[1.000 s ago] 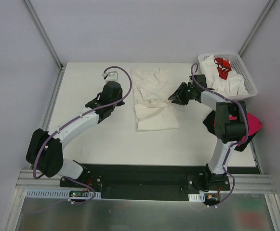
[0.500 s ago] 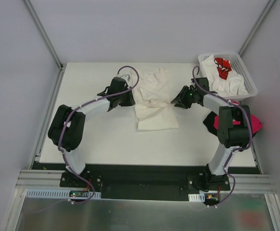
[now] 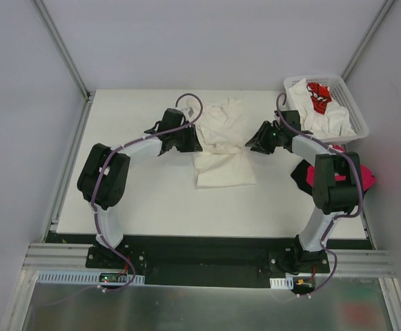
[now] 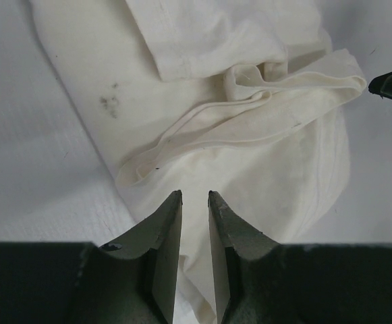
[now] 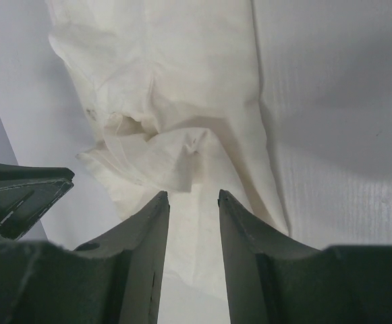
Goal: Fold and stack the t-shirts
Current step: Fold the folded rectangular tshirt in 1/3 of the way
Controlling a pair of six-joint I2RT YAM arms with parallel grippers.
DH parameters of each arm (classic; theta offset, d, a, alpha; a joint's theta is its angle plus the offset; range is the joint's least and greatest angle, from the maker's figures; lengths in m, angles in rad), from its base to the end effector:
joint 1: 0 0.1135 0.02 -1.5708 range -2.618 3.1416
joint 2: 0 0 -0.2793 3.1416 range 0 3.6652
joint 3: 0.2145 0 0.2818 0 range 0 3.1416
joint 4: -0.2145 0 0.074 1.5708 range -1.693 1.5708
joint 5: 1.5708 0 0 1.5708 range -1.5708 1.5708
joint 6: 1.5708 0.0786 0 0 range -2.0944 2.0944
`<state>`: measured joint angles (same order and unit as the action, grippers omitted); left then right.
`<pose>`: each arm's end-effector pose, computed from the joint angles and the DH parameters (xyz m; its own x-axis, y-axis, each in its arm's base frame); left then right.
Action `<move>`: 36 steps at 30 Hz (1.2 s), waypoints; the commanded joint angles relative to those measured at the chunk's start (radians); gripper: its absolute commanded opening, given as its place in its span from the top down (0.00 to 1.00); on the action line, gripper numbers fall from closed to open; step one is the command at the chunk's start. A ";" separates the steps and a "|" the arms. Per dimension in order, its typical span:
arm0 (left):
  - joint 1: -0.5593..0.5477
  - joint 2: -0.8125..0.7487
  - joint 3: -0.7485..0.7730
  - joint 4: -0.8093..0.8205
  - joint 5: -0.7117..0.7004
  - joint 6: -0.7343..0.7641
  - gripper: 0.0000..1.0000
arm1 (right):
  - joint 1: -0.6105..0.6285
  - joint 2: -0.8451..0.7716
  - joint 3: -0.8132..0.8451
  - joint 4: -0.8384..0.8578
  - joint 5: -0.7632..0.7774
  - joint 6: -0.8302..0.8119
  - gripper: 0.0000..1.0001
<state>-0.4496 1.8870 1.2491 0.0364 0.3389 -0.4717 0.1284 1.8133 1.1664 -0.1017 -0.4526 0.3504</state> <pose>0.4263 -0.2347 0.1793 -0.7524 -0.1128 -0.6490 0.3535 0.7623 -0.5422 0.4408 0.0916 0.1681 -0.7826 0.2102 -0.5860 -0.1749 0.8291 0.5310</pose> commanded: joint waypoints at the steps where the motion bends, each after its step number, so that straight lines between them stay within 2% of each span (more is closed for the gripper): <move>1: 0.011 -0.014 0.024 0.011 0.009 -0.005 0.78 | -0.007 -0.003 0.036 0.030 -0.011 -0.014 0.62; 9: 0.009 -0.046 0.056 -0.187 -0.328 0.005 0.68 | -0.007 0.024 0.041 0.046 -0.023 -0.002 0.62; 10: 0.009 -0.040 0.061 -0.219 -0.334 0.004 0.64 | -0.006 0.026 0.042 0.048 -0.023 0.001 0.62; 13: 0.009 -0.039 0.065 -0.250 -0.412 -0.024 0.63 | -0.006 0.034 0.049 0.050 -0.028 0.009 0.61; 19: 0.009 -0.037 0.067 -0.265 -0.437 -0.051 0.62 | 0.000 0.055 0.064 0.054 -0.024 0.016 0.61; 36: 0.003 0.037 0.170 -0.260 -0.344 -0.051 0.65 | 0.054 0.118 0.154 0.036 -0.015 0.041 0.61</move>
<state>-0.4500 1.9160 1.3727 -0.2222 -0.0353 -0.5140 0.1684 1.9278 1.2743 -0.0715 -0.4599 0.3809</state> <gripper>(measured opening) 0.355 0.390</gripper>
